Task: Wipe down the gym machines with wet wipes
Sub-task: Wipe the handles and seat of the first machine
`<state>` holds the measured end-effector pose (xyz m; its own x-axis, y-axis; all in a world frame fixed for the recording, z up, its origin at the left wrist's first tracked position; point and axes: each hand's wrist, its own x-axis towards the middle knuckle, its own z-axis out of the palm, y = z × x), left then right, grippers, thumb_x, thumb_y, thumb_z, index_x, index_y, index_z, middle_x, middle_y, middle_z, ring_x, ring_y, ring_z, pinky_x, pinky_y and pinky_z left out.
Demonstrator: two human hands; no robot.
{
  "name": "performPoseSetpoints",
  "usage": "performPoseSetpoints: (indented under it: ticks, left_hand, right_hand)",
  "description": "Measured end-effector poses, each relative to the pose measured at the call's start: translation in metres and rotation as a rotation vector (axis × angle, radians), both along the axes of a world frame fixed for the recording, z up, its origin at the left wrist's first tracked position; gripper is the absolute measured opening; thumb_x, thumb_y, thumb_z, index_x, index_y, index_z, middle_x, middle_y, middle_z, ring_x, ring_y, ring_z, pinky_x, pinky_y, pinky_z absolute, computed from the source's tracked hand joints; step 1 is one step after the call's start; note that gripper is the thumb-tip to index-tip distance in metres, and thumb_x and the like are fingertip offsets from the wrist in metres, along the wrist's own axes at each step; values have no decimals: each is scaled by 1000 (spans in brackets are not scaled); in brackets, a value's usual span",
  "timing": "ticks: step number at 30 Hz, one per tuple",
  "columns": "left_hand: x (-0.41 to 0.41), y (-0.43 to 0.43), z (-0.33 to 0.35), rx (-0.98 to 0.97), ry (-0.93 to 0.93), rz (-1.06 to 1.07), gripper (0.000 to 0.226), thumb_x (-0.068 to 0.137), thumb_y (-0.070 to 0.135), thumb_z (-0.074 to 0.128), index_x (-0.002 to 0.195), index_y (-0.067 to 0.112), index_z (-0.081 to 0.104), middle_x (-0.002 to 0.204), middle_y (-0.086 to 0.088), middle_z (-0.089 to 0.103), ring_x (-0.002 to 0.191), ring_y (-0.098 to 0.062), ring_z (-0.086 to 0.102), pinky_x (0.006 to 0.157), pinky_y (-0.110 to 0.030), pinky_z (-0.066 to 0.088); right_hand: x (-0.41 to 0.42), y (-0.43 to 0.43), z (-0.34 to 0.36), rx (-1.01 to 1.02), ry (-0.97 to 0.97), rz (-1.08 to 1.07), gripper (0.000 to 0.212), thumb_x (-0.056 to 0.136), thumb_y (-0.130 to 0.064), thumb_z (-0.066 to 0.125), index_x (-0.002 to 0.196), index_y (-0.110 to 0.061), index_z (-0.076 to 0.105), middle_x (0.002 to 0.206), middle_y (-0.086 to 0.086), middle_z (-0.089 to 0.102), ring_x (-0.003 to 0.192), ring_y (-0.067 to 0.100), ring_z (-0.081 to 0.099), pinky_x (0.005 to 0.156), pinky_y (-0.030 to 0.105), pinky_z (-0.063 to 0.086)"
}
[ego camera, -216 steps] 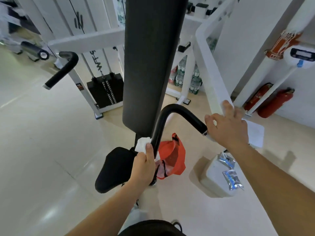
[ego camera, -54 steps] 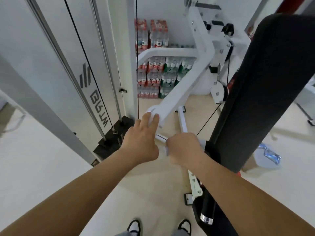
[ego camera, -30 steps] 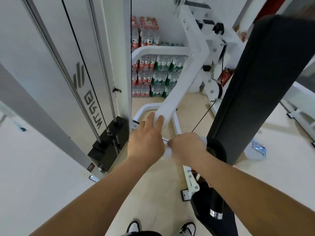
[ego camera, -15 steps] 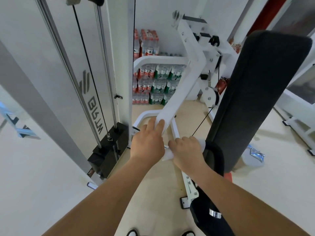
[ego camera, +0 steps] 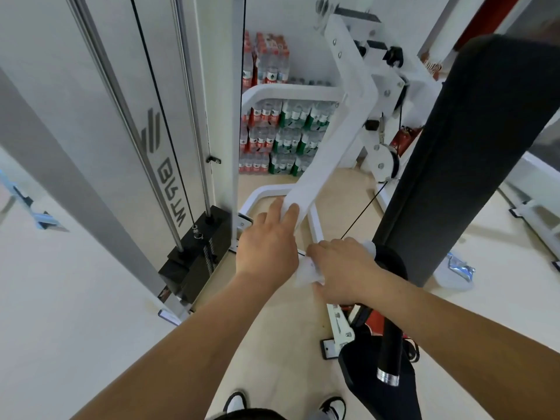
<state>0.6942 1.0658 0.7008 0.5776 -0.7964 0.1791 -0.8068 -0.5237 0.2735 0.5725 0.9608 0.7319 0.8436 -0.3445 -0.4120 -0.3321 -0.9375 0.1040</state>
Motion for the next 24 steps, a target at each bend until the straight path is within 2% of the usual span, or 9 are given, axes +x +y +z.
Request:
performPoseSetpoints:
  ticks: [3,6,10,12,14,16,18,20,24]
  left_hand:
    - [0,1,0,13,10,-6,60,91,24,59,147,26,36,155,-4,36,112,-28,57,64,-32,41]
    - [0,0,1,22,11,-5,60,89,23,61,144,25,39,153,-5,39,109,-29,59,62,-33,41]
    - [0,0,1,28,9,-2,61,89,22,61,145,27,38,153,-3,39,110,-28,59,62,-33,38]
    - [1,0,2,20,4,-2,60,89,23,61,145,27,39,153,-3,39,111,-27,59,63,-32,38]
    - [1,-1,3,13,-2,-4,59,90,25,62,144,27,40,150,-2,41,109,-26,59,63,-32,37]
    - [1,0,2,9,0,-8,57,92,27,60,146,27,38,149,-1,42,109,-25,58,62,-33,41]
    - [1,1,2,0,3,-17,57,95,28,58,148,27,36,152,-2,40,114,-26,57,67,-37,50]
    - [1,3,2,-6,8,-18,57,98,29,56,150,27,34,155,-1,37,118,-27,56,74,-39,55]
    - [-2,-1,2,4,0,2,58,98,27,56,151,27,32,156,-1,33,118,-27,57,74,-38,55]
  right_hand:
    - [25,1,-4,-113,107,35,2,90,-23,54,92,-22,54,74,-6,50,73,23,62,70,35,50]
    - [46,-13,-1,98,328,-37,10,86,-28,63,82,-21,58,81,-1,63,76,20,66,75,38,59]
    - [63,-21,10,296,583,-118,39,77,-41,82,105,-17,69,100,0,68,90,19,67,79,34,56]
    - [59,-16,14,287,500,-131,28,80,-34,79,98,-16,67,91,0,66,79,17,65,71,31,54]
    - [42,-7,12,161,296,-92,9,85,-26,67,87,-18,63,75,-2,61,62,16,59,59,30,48]
    - [20,-2,0,-84,88,42,10,91,-25,55,99,-21,61,75,-6,56,65,19,59,60,31,45]
    - [0,-12,-6,-176,-30,73,13,96,-21,51,108,-21,54,83,-5,54,75,22,58,68,35,42]
    - [-17,-34,2,-197,-26,-87,13,93,-19,54,104,-24,54,88,-4,59,79,20,59,68,33,40]
    - [-37,-62,16,39,-37,-483,13,79,-17,63,88,-27,65,82,-5,65,73,13,63,56,26,43]
